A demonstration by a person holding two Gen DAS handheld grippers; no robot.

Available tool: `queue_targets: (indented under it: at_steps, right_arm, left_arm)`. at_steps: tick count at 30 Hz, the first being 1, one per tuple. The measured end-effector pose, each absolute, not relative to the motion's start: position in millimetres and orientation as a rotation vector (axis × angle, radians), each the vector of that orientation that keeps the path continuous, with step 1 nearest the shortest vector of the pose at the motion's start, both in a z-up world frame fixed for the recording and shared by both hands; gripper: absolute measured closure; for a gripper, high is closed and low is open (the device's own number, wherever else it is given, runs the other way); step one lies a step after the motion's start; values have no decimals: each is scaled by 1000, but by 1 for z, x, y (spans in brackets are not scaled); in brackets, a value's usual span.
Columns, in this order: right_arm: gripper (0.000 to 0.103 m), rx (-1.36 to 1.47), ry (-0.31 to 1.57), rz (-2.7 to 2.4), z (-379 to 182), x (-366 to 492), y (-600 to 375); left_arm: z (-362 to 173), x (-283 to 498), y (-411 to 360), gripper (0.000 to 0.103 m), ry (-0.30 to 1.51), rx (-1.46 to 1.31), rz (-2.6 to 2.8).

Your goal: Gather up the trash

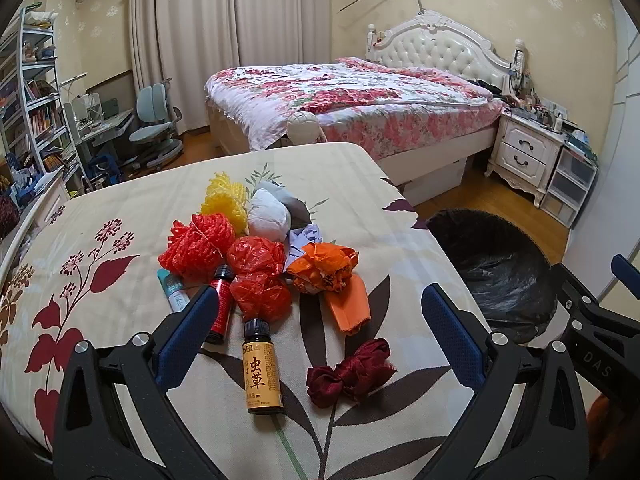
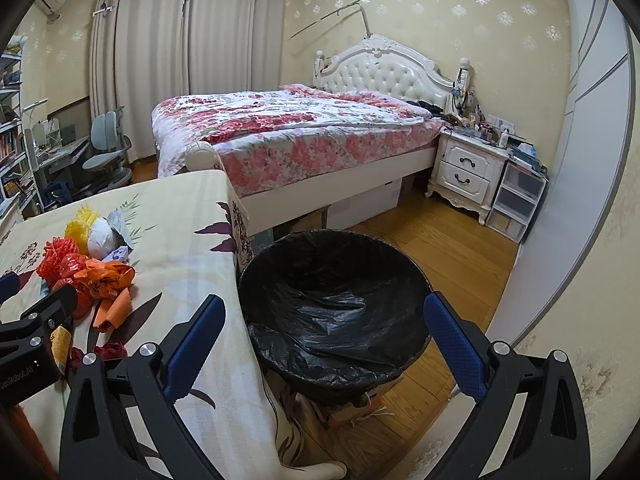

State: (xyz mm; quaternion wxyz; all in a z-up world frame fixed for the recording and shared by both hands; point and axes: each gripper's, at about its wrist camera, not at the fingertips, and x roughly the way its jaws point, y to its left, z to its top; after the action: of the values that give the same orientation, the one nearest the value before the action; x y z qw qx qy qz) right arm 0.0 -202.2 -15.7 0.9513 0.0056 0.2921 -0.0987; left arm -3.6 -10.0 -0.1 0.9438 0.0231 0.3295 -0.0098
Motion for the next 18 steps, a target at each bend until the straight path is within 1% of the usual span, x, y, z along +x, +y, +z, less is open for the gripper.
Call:
queue_targets:
  at_steps: [18]
  right_arm:
    - [6, 11, 595, -199, -16, 1, -202]
  left_arm:
    - [-1, -5, -11, 4, 676, 49, -24]
